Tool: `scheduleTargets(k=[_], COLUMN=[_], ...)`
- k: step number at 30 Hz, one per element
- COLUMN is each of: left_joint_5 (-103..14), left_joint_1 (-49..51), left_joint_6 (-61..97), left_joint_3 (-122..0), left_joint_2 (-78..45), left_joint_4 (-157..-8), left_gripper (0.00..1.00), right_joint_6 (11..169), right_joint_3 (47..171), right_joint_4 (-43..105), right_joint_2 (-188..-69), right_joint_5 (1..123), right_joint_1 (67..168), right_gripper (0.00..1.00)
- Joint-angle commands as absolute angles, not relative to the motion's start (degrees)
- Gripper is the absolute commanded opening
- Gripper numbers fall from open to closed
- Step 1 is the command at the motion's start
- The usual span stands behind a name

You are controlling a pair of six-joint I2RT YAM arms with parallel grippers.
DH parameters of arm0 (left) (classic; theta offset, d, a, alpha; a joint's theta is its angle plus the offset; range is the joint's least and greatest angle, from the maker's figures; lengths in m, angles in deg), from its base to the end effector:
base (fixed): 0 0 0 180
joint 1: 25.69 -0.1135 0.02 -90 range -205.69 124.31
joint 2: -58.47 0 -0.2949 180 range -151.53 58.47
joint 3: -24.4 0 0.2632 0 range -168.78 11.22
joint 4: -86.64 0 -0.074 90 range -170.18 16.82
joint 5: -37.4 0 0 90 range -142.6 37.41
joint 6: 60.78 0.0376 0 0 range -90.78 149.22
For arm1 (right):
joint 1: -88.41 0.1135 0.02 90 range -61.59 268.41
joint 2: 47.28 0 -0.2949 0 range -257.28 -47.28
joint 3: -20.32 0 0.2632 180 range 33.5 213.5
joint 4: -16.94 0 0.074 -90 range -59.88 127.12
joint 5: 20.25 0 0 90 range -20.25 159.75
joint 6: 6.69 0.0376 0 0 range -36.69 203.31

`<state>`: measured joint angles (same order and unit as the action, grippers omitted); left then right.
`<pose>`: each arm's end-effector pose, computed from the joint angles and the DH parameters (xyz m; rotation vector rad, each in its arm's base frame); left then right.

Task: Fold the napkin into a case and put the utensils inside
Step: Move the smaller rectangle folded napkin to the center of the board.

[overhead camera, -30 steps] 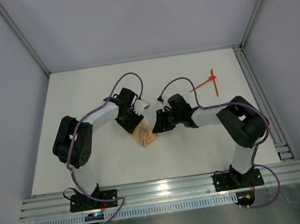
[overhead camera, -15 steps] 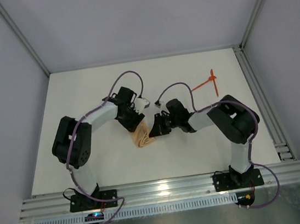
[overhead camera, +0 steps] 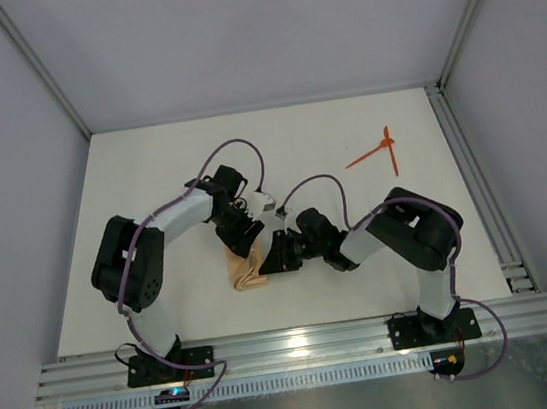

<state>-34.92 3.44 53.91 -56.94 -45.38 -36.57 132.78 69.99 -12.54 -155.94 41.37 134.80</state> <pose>0.3038 -0.1824 0.1911 1.3651 2.5952 -0.4663 0.2237 0.2608 0.1146 -0.2868 2.3882 1.4331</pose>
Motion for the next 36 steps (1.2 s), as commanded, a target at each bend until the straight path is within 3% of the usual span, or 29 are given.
scheduleTargets(k=[1,13,21,27,28,30,31,36], left_joint_5=[-30.1,-29.4,-34.0,-45.8,-48.5,-49.5,-48.5,-48.4], left_joint_1=[3.2,2.1,1.9,1.7,1.6,1.2,0.6,-3.0], left_joint_6=[54.7,53.0,52.1,51.6,51.2,50.1,49.7,44.9], left_joint_3=[-56.4,-58.2,-64.2,-63.8,-62.4,-61.2,-60.4,-55.4], left_joint_2=[-42.7,-37.7,-32.3,-20.0,-18.9,-16.1,-15.3,-19.3], left_joint_4=[-33.4,-32.9,-24.4,-10.6,-9.0,-5.8,-6.1,-21.5], left_gripper=[0.55,0.58,0.62,0.64,0.64,0.65,0.69,0.75], right_joint_6=[133.0,115.7,105.4,100.1,100.7,104.4,105.5,109.8], right_joint_3=[68.2,71.9,69.4,92.1,97.4,101.1,103.7,106.1], right_joint_4=[-11.5,8.9,-6.6,15.6,17.3,19.4,20.2,20.6], right_joint_2=[-153.9,-139.7,-134.4,-146.7,-148.9,-154.1,-155.5,-161.1], right_joint_5=[44.2,44.8,35.0,35.3,35.8,37.1,37.2,38.2], right_joint_1=[135.3,127.6,120.4,119.6,119.6,119.4,119.4,119.5], right_gripper=[0.27,0.31,0.36,0.38,0.40,0.64,0.68,0.69])
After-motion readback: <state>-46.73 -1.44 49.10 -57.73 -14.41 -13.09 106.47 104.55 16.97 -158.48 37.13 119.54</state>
